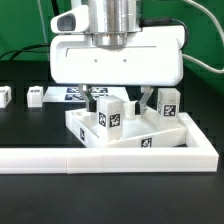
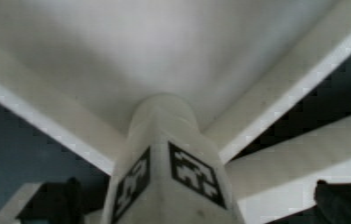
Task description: Assemble square table
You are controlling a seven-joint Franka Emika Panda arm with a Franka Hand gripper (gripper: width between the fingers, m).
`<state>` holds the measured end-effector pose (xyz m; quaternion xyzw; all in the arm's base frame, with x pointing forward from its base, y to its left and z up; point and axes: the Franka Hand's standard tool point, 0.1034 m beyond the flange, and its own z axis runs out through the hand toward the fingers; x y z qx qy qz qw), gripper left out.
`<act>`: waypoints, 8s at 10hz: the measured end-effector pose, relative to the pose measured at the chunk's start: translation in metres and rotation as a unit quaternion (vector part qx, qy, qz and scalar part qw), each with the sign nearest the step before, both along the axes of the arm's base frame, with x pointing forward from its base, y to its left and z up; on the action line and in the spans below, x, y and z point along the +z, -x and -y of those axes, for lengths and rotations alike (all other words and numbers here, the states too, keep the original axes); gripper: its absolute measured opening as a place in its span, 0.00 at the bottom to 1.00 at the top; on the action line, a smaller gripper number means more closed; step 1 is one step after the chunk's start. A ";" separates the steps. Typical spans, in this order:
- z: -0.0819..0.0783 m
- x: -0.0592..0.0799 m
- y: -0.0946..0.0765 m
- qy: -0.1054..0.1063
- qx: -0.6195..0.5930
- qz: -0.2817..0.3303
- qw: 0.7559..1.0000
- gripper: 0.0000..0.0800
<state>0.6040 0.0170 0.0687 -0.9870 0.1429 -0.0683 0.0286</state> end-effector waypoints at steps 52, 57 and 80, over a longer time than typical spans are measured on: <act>-0.004 0.001 -0.004 0.093 0.414 0.011 0.905 0.47; 0.003 0.002 -0.005 0.078 0.293 0.013 0.953 0.37; 0.020 0.021 0.018 0.060 0.180 0.013 0.982 0.81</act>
Offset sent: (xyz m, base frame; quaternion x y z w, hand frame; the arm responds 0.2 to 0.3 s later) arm 0.0029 0.0003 0.0041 -0.0030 -0.0100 -0.1467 0.9891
